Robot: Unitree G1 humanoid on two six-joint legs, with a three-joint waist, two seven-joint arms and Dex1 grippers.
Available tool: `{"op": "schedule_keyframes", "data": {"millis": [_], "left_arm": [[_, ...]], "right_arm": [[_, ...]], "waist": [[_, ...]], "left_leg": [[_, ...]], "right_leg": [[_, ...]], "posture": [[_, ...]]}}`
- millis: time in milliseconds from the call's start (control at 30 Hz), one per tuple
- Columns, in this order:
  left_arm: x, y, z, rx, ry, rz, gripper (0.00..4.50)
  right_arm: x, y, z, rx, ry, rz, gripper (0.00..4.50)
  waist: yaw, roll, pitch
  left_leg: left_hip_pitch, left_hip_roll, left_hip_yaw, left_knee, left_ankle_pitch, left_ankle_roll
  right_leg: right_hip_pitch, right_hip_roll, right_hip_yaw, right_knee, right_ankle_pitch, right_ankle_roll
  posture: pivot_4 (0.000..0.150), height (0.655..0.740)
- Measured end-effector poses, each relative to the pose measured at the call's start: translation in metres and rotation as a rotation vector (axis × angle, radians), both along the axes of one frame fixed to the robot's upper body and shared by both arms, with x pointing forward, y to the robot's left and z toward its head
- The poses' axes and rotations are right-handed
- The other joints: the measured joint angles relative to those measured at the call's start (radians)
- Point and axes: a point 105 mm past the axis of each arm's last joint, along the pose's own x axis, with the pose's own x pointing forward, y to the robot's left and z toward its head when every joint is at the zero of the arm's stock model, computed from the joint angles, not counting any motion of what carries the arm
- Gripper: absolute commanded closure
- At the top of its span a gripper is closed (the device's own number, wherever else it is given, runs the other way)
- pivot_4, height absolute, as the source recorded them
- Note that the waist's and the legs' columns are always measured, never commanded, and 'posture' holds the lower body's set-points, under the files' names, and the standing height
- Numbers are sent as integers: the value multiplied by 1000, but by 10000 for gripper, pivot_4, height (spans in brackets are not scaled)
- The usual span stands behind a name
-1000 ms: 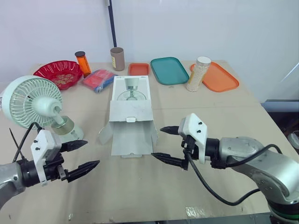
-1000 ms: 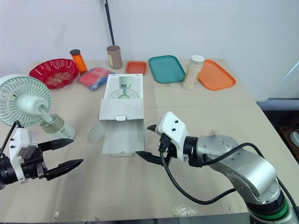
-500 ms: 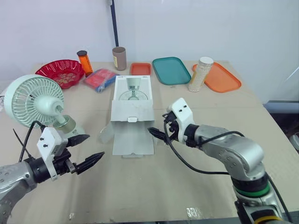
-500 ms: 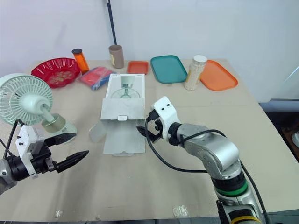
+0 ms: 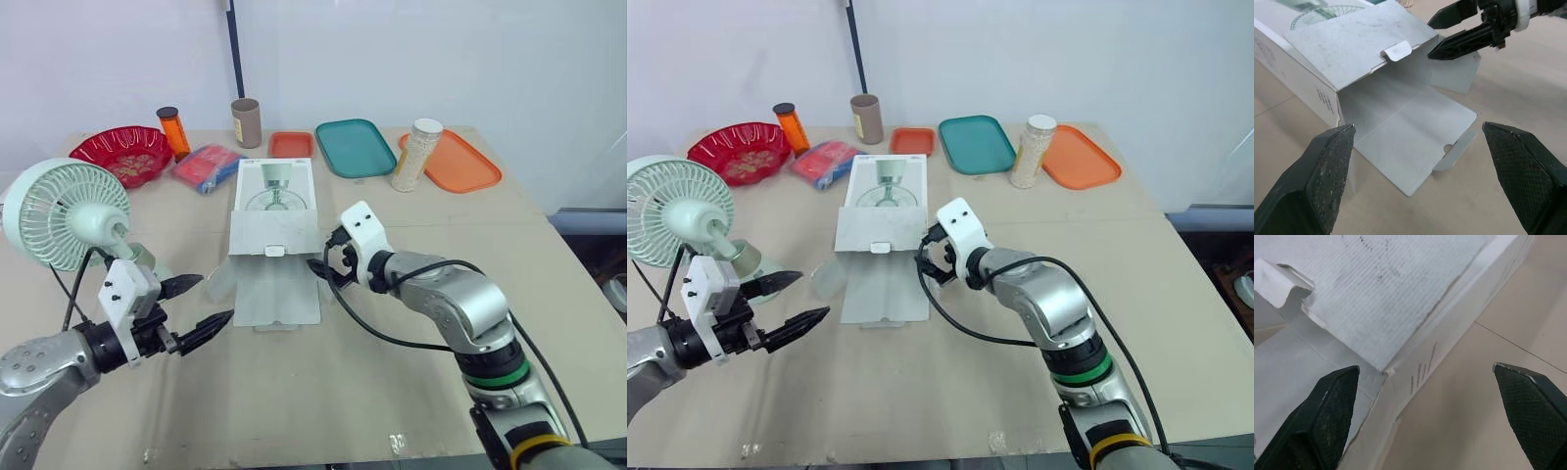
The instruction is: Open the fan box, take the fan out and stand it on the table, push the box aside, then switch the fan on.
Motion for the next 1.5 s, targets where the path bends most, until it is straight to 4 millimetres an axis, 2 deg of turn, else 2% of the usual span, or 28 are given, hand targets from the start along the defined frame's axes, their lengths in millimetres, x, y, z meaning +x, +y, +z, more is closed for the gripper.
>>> {"op": "schedule_keyframes", "data": {"millis": [367,467,600,833,933,1000,1367,1500], "left_arm": [[5,-7,-2,-18,-4,-17,799],[6,-10,-2,-28,-11,-18,0],[8,-11,-3,-31,-9,-20,0],[9,-19,-8,-72,-7,-8,0],[9,-20,-8,-71,-6,-9,0],[9,-19,-8,-70,-8,-9,0],[12,-20,-4,-70,-23,-18,0],[16,-16,-4,-76,-22,4,0]], "right_arm": [[16,4,-6,-36,-8,-76,0],[19,4,-8,-43,-12,-101,7763],[22,3,-8,-43,-16,-131,26987],[27,-4,-8,-32,-8,-203,26987],[28,-6,-7,-27,-9,-221,35297],[29,-8,-6,-23,-13,-237,43983],[28,-17,-5,-23,-8,-273,44632],[20,-38,-5,-22,-16,-319,44632]], "waist": [[0,0,0],[0,0,0],[0,0,0],[0,0,0],[0,0,0],[0,0,0],[0,0,0],[2,0,0]], "left_leg": [[0,0,0,0,0,0],[0,0,0,0,0,0],[0,0,0,0,0,0],[0,0,0,0,0,0],[0,0,0,0,0,0],[0,0,0,0,0,0],[0,0,0,0,0,0],[0,-1,-1,0,0,0]], "right_leg": [[0,0,0,0,0,0],[0,0,0,0,0,0],[0,0,0,0,1,0],[0,0,0,1,1,-1],[0,0,0,1,1,-1],[0,0,0,1,1,-1],[0,0,0,1,1,-1],[0,-1,0,1,0,0]], "posture": [[1500,7400],[1500,7400],[1500,7400],[1500,7400],[1500,7400],[1500,7400],[1500,7400],[1500,7400]]}}
